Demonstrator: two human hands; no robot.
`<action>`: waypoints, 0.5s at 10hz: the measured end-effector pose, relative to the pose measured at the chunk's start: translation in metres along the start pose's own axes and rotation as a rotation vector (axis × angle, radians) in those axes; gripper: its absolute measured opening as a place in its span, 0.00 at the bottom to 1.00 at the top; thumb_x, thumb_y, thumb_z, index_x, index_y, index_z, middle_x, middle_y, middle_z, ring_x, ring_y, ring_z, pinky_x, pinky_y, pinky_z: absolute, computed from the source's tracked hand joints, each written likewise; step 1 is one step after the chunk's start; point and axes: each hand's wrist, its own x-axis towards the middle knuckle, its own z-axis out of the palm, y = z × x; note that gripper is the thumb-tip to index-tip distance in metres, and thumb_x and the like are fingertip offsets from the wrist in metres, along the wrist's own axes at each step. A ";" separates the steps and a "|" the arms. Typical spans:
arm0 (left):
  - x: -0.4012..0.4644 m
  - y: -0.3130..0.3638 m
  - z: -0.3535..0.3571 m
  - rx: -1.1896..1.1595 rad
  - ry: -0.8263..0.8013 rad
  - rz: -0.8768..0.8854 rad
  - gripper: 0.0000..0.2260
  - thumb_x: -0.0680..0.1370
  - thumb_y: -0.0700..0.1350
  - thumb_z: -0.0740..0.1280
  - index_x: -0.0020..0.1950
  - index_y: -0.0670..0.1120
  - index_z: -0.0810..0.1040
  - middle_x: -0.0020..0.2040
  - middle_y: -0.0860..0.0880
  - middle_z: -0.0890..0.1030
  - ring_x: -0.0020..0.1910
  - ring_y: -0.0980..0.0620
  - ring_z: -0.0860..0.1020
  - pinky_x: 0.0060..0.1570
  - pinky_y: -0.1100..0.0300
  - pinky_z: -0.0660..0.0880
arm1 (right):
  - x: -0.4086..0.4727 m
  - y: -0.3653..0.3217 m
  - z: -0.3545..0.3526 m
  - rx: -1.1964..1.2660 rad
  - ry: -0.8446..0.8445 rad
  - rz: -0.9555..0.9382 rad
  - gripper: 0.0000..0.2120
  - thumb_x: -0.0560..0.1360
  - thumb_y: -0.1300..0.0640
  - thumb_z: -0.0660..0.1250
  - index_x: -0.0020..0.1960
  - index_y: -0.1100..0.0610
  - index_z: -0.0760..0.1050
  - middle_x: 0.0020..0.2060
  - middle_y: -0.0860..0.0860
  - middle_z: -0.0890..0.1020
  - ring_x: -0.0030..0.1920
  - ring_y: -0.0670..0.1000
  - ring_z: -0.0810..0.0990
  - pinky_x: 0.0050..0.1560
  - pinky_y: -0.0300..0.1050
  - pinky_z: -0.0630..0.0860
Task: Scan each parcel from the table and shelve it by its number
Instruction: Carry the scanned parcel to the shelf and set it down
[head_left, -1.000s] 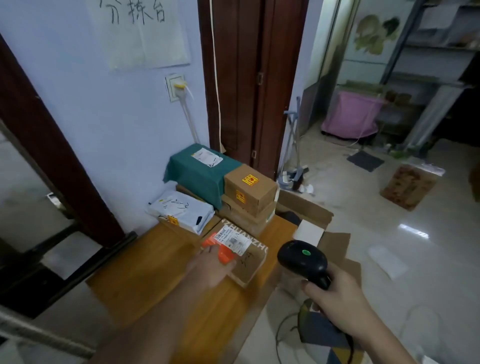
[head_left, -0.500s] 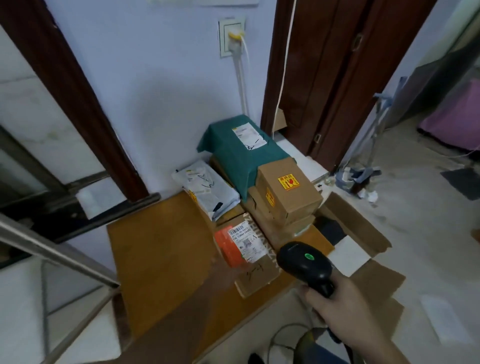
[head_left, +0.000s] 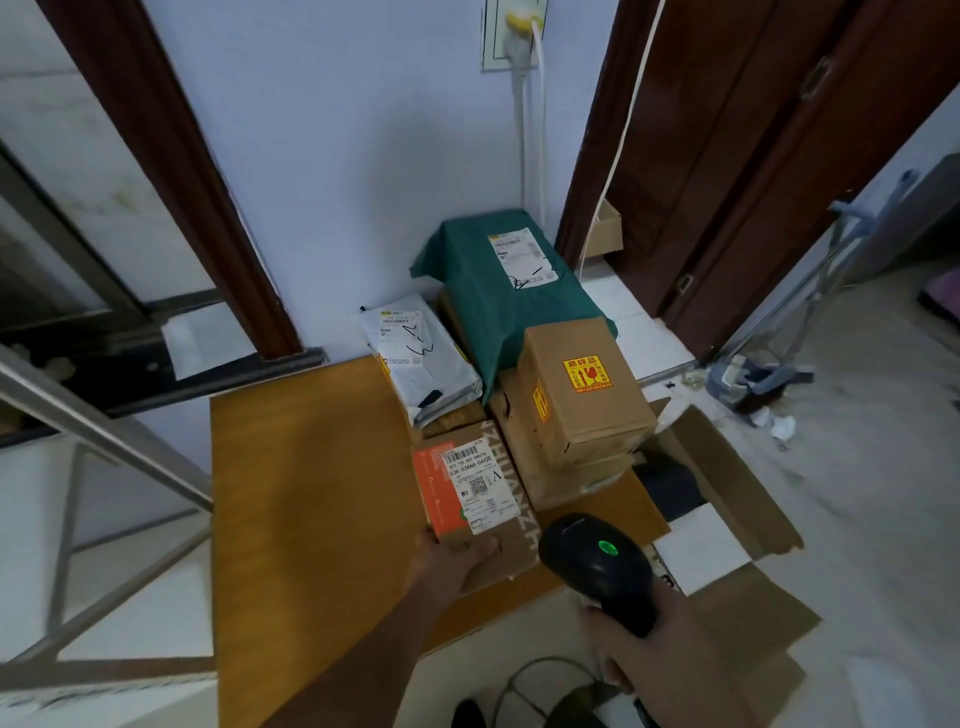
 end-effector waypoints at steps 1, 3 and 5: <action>0.012 -0.019 0.006 0.010 0.053 0.039 0.55 0.58 0.69 0.82 0.78 0.52 0.63 0.61 0.54 0.80 0.57 0.48 0.82 0.57 0.48 0.82 | 0.005 0.004 -0.001 -0.013 -0.002 -0.011 0.12 0.71 0.63 0.75 0.50 0.53 0.76 0.22 0.52 0.80 0.21 0.48 0.79 0.27 0.40 0.75; 0.002 -0.029 0.015 -0.058 0.107 0.113 0.50 0.66 0.54 0.85 0.81 0.52 0.60 0.63 0.56 0.77 0.56 0.54 0.78 0.47 0.63 0.76 | 0.011 0.007 -0.001 -0.043 -0.025 -0.024 0.10 0.71 0.62 0.75 0.49 0.56 0.76 0.24 0.50 0.81 0.23 0.47 0.80 0.27 0.36 0.75; 0.000 -0.041 0.021 -0.181 0.045 0.113 0.51 0.71 0.49 0.82 0.84 0.55 0.51 0.68 0.53 0.72 0.64 0.50 0.72 0.57 0.55 0.72 | 0.011 0.013 0.001 -0.039 -0.032 -0.036 0.09 0.71 0.63 0.75 0.48 0.55 0.77 0.26 0.53 0.80 0.23 0.47 0.79 0.27 0.40 0.75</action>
